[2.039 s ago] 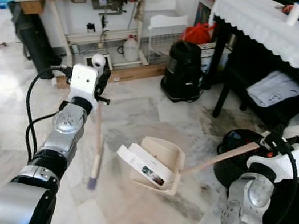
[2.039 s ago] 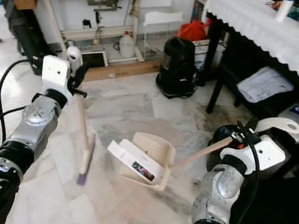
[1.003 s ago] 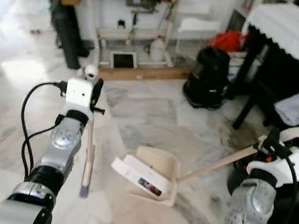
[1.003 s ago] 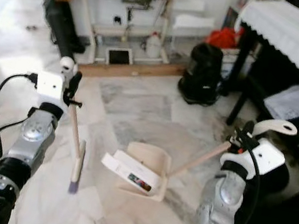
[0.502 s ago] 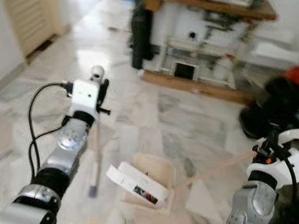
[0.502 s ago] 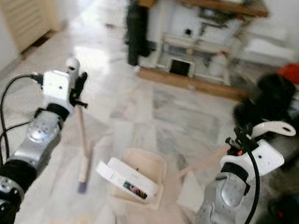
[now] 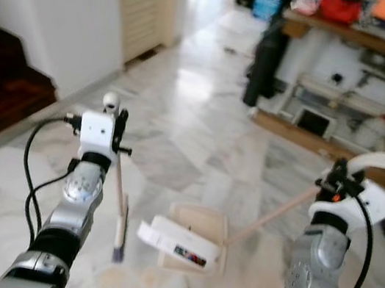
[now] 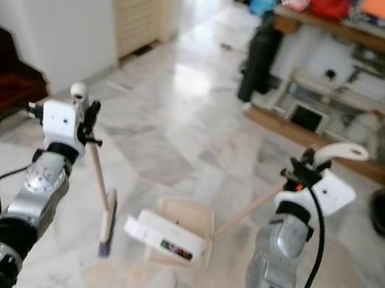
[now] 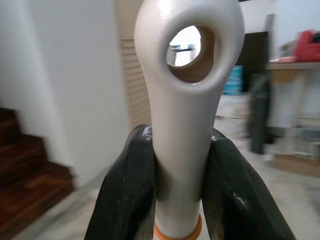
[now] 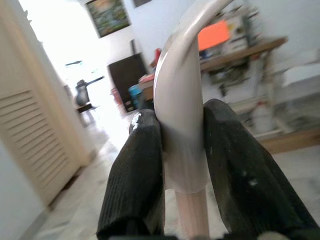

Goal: Sweep floor

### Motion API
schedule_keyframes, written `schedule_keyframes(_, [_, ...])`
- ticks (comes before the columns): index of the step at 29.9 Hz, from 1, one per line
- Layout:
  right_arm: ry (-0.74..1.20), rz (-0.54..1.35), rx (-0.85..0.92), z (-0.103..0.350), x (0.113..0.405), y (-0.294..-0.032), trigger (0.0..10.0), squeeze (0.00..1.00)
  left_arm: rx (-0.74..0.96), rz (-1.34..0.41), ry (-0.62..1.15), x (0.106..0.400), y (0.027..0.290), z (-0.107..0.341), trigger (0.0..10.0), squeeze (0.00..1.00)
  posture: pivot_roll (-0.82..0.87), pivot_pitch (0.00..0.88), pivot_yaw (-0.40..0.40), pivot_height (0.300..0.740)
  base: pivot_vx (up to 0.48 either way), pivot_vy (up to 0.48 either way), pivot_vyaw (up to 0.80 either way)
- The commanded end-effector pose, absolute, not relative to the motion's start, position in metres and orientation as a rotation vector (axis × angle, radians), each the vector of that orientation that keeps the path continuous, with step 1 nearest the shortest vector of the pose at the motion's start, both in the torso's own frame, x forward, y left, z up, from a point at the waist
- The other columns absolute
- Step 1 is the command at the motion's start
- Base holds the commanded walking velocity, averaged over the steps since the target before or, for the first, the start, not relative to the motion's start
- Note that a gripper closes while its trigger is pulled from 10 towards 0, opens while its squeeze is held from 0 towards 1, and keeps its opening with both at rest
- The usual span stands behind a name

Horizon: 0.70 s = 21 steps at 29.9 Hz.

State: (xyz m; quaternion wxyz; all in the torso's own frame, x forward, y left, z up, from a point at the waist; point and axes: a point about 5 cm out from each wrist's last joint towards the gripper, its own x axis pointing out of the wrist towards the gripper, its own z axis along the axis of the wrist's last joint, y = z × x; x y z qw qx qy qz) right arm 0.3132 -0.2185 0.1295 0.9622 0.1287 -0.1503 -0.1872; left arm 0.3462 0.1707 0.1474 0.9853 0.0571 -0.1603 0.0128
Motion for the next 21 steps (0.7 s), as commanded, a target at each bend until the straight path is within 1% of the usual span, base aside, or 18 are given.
schedule_keyframes(1, [-0.359, -0.389, 0.28, 0.1418, 0.3127, -0.2226, 10.0, 0.0, 0.126, 0.019, -0.375, 0.3461, 0.1679, 0.1593, 10.0, 0.0, 0.07, 0.009, -0.018, 0.74, 0.0, 0.0, 0.8])
schedule_keyframes(19, [-0.338, -0.383, 0.281, 0.1402, 0.3109, -0.2227, 10.0, 0.0, 0.12, 0.031, -0.359, 0.3388, 0.1678, 0.1561, 10.0, 0.0, 0.08, 0.045, -0.03, 0.74, 0.0, 0.0, 0.8])
schedule_keyframes(21, [-0.331, -0.375, 0.289, 0.14, 0.312, -0.2217, 10.0, 0.0, 0.118, 0.03, -0.357, 0.3385, 0.1678, 0.156, 10.0, 0.0, 0.08, 0.045, -0.031, 0.74, 0.0, 0.0, 0.52])
